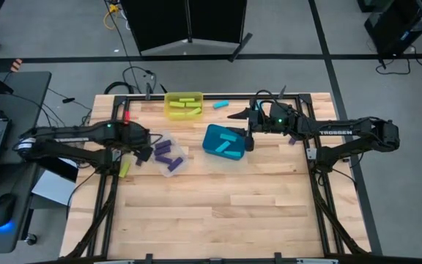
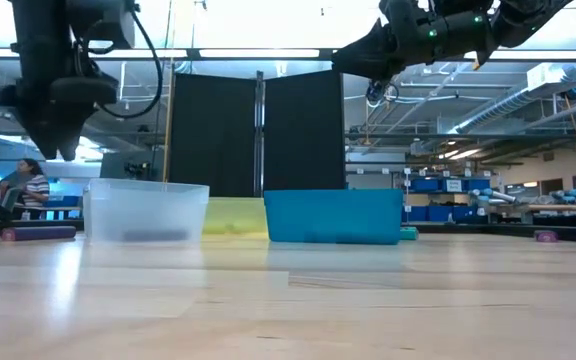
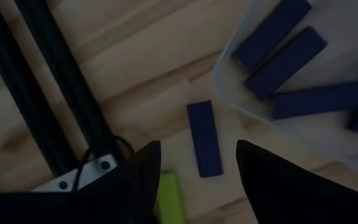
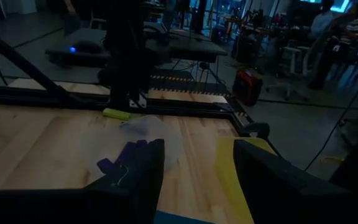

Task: Sort blocks
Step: Put the violet block into the transparent bin

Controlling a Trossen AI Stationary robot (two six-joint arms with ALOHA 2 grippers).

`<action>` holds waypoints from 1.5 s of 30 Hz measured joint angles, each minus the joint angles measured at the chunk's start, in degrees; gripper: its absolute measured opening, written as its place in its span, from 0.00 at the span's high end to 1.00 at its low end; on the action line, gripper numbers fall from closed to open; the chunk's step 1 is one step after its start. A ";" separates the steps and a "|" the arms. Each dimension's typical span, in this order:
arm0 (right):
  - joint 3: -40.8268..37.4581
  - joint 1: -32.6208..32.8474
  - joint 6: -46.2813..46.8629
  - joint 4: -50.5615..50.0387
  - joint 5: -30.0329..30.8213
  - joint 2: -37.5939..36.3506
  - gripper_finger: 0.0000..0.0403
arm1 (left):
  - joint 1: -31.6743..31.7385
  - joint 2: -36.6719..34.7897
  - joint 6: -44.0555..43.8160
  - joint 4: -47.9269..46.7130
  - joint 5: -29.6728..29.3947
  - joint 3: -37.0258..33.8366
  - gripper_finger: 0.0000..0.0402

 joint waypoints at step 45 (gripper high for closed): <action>-0.02 0.52 2.01 4.42 1.62 0.00 0.49 | -8.09 -12.61 10.37 30.23 -38.28 -1.60 0.46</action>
